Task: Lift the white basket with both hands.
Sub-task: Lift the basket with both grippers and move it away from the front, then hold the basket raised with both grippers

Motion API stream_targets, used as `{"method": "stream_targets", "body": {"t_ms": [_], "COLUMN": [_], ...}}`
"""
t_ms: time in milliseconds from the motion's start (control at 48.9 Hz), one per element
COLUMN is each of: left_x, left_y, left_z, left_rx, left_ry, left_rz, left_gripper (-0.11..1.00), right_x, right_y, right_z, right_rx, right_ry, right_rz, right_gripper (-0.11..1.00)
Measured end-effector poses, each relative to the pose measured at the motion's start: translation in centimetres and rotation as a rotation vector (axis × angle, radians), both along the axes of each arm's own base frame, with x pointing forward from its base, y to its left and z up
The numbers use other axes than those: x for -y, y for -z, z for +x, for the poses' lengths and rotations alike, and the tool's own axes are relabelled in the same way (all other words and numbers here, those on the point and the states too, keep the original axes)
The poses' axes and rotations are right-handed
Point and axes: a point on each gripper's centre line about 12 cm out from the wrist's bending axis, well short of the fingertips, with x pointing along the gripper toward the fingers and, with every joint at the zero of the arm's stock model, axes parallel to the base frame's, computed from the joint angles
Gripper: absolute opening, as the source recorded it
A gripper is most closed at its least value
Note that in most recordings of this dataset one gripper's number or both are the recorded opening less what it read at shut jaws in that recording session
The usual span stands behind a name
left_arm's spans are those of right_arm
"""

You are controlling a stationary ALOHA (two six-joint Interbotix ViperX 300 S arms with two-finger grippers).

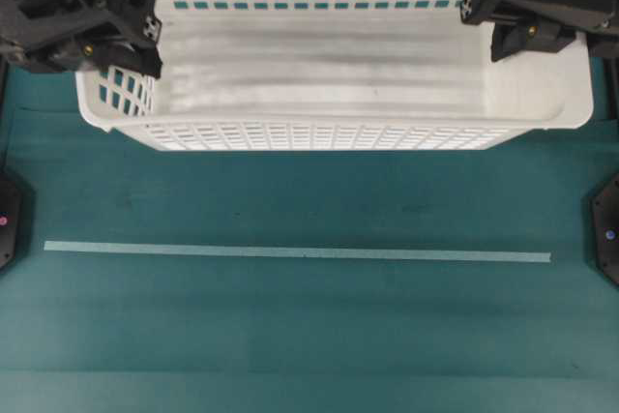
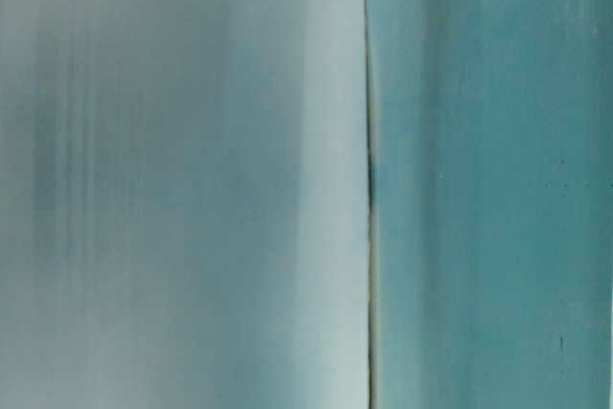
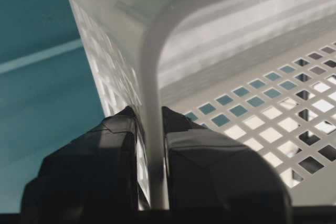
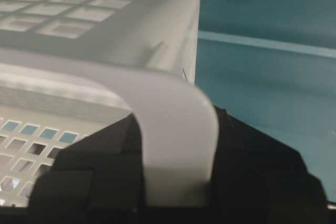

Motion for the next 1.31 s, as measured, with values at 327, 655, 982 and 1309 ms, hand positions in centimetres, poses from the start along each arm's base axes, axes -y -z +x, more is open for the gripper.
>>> {"method": "stream_targets", "body": {"t_ms": [327,655,982,1309], "left_x": [-0.3,-0.4,-0.4,-0.4], "left_y": [-3.5,-3.7,-4.0,-3.9], "left_z": [-0.1,0.0,0.1,0.2], "left_rx": [0.045,-0.023,-0.019,-0.024], "left_ry": [0.010,0.027,0.033,0.035], "left_rz": [0.020,0.029,0.033,0.033], "left_gripper": [0.05,0.05,0.05,0.05], "right_x": [-0.2,0.0,0.0,0.0], "right_y": [-2.9,-2.4,-2.6,-2.6], "right_z": [-1.0,-0.1,-0.1,-0.1], "right_rx": [0.001,-0.056,-0.053,-0.054], "right_ry": [-0.004,-0.046,-0.047,-0.060], "right_rz": [-0.002,-0.007,-0.008,-0.015], "right_gripper": [0.19,0.19,0.19,0.19]}}
